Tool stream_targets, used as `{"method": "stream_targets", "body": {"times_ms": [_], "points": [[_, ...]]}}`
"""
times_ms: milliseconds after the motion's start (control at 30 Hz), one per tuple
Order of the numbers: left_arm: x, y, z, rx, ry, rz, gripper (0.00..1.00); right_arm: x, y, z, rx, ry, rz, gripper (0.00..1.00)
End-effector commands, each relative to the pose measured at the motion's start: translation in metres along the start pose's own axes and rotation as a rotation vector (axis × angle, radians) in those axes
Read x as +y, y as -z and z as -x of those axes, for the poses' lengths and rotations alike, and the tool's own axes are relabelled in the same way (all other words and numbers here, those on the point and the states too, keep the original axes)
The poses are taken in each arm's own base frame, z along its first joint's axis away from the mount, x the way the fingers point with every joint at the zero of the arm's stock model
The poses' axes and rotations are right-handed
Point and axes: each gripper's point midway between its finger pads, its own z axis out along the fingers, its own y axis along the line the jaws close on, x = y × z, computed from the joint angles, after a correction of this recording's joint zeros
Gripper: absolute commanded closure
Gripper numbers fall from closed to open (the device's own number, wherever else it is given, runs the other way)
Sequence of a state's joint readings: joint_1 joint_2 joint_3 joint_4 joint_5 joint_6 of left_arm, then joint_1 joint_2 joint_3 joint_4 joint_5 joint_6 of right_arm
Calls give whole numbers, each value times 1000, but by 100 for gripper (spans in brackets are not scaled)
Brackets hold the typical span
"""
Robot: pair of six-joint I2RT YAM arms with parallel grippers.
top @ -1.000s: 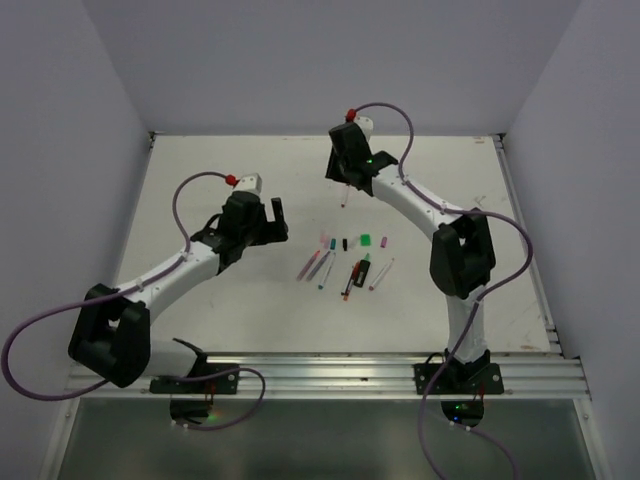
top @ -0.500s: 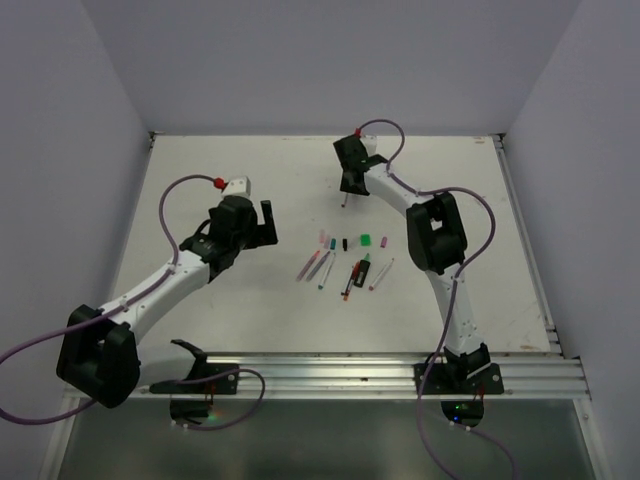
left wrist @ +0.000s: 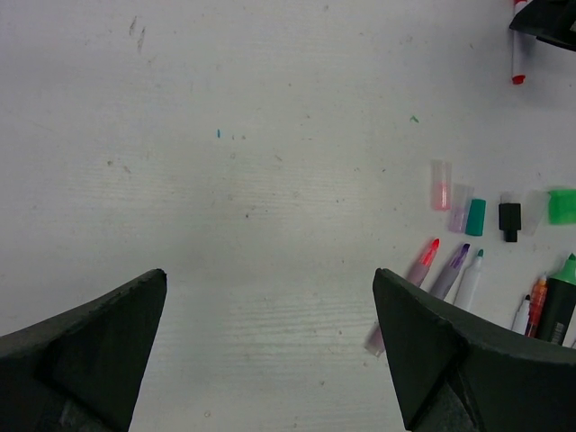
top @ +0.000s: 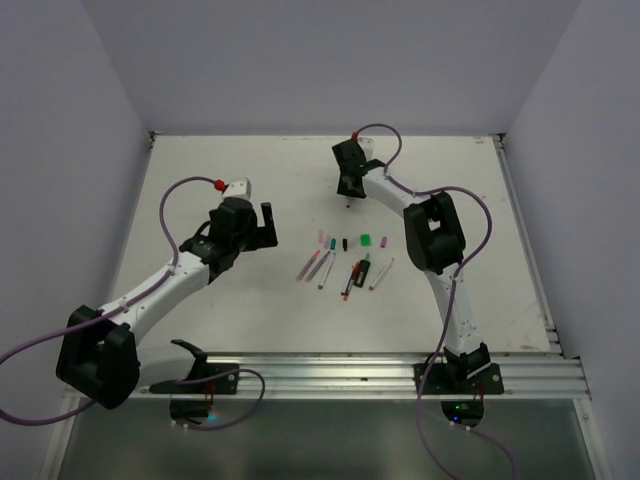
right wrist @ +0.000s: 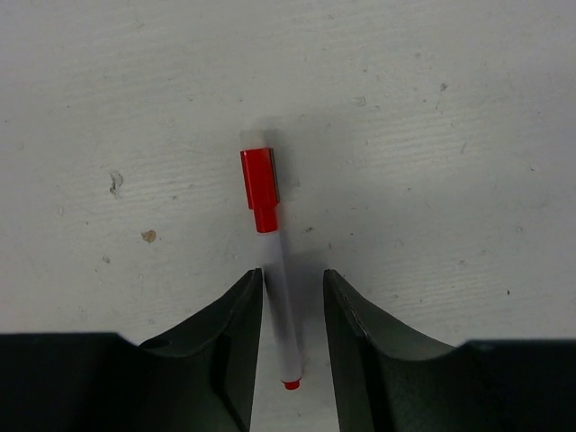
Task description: Open the pen caps
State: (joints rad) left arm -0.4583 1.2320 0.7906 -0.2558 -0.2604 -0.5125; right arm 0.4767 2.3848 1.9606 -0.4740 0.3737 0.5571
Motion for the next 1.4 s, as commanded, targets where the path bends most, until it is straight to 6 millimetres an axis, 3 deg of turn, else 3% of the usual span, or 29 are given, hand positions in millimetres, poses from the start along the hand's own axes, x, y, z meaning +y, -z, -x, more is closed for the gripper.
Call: {"method": "stream_targets", "body": {"times_ms": [0,133,300,367,400,467,500,533,600,667,700,767,800,867,900,1033,1167,1367], "points": [[-2,3,6,-24,17,-17,0,7,0,8,-30,-24,32,63],[-3,3,6,-19,18,-24,0,4,-6,-4,4,-12,18,68],[-11,6,12,-23,26,-56,0,3,4,-11,2,19,66,90],[-16,7,17,-30,33,-77,2,11,12,-1,-44,51,119,96],[-24,9,24,-40,42,-108,3,10,14,-8,-36,73,138,100],[-33,11,31,-48,56,-141,4,21,38,15,-117,80,203,100],[-41,13,37,-55,66,-176,5,17,41,8,-117,114,207,100],[-47,15,45,-65,77,-198,7,24,63,23,-161,109,257,100],[-61,22,63,-97,91,-251,9,29,80,25,-195,128,312,100],[-69,25,76,-111,100,-275,9,44,117,39,-261,143,405,100],[-75,30,91,-137,110,-292,10,45,123,30,-253,157,426,100],[-79,32,101,-143,124,-303,10,64,163,37,-310,163,542,100],[-83,34,113,-159,134,-313,11,66,167,26,-299,174,562,100],[-90,36,121,-167,149,-337,11,83,202,27,-338,155,657,100],[-93,37,123,-172,151,-356,12,85,207,17,-327,147,677,100],[-102,39,120,-161,177,-407,15,111,247,10,-355,62,835,100],[-103,41,113,-162,217,-435,17,126,262,2,-337,21,902,100],[-97,44,98,-176,232,-457,26,125,265,3,-297,-134,911,100]]}}
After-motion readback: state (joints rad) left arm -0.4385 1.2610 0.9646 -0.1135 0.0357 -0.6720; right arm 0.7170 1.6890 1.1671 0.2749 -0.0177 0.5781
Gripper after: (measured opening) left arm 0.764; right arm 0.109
